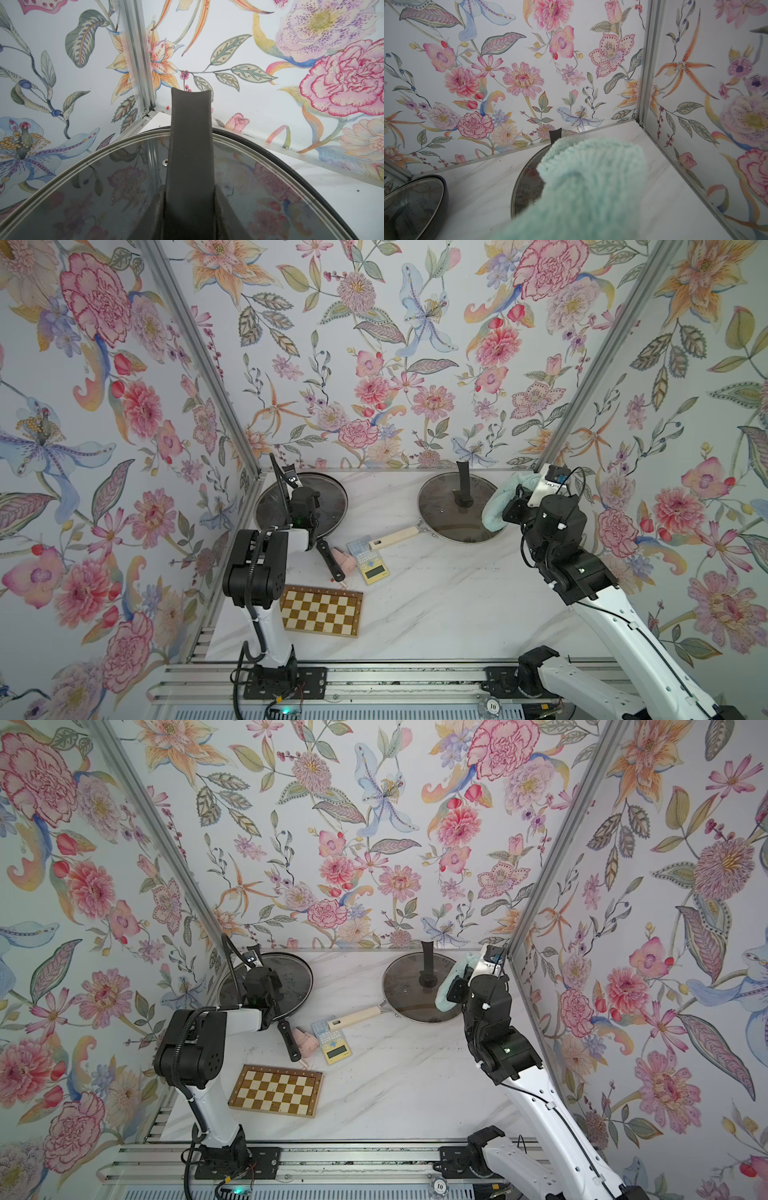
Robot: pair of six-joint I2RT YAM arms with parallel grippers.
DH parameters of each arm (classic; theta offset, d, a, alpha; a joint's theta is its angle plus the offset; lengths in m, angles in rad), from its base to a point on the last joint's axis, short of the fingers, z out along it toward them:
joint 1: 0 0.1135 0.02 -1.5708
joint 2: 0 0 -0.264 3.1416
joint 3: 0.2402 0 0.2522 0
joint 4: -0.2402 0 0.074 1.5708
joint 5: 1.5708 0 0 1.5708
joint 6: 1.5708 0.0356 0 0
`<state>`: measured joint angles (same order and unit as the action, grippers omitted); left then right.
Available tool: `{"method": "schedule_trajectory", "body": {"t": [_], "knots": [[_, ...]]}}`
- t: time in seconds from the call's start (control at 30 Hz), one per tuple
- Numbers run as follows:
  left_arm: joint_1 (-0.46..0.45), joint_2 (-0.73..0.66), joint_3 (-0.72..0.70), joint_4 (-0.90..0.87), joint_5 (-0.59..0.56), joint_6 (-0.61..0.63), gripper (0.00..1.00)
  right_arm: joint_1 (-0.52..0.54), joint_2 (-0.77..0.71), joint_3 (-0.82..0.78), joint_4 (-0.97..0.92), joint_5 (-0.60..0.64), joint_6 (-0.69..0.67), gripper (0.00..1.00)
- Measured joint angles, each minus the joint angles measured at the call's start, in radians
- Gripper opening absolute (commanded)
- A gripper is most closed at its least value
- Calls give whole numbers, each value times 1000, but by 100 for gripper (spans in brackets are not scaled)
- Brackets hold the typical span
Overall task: Wipe the pot lid with a cloth
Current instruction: Place the pot lid on the cooking pot.
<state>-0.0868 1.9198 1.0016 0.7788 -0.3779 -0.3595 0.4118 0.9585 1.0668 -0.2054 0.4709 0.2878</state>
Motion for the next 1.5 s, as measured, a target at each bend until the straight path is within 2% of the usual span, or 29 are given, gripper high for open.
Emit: {"method": "schedule_trajectory", "body": {"t": [0.33, 0.57, 0.73, 0.77, 0.9, 1.07, 1.23, 1.5], "knots": [[2, 27, -41, 157, 30, -24, 0, 0, 42, 45, -2, -19, -14, 2], [2, 46, -42, 195, 42, -50, 0, 0, 44, 71, 0, -19, -31, 2], [2, 46, -61, 232, 53, -54, 18, 0, 44, 71, 0, -19, -31, 3], [2, 46, -64, 238, 55, -54, 19, 0, 44, 71, -1, -19, -31, 3], [2, 44, -68, 244, 56, -50, 18, -3, 50, 71, 0, -26, -35, 3], [2, 29, -42, 144, 30, -30, 4, -9, 76, 71, -1, -46, -39, 3], [2, 29, -17, 92, -2, -7, 4, -10, 88, 71, -1, -63, -42, 4], [4, 29, -31, 117, 9, -8, 5, -16, 64, 70, -1, -67, -42, 4]]}}
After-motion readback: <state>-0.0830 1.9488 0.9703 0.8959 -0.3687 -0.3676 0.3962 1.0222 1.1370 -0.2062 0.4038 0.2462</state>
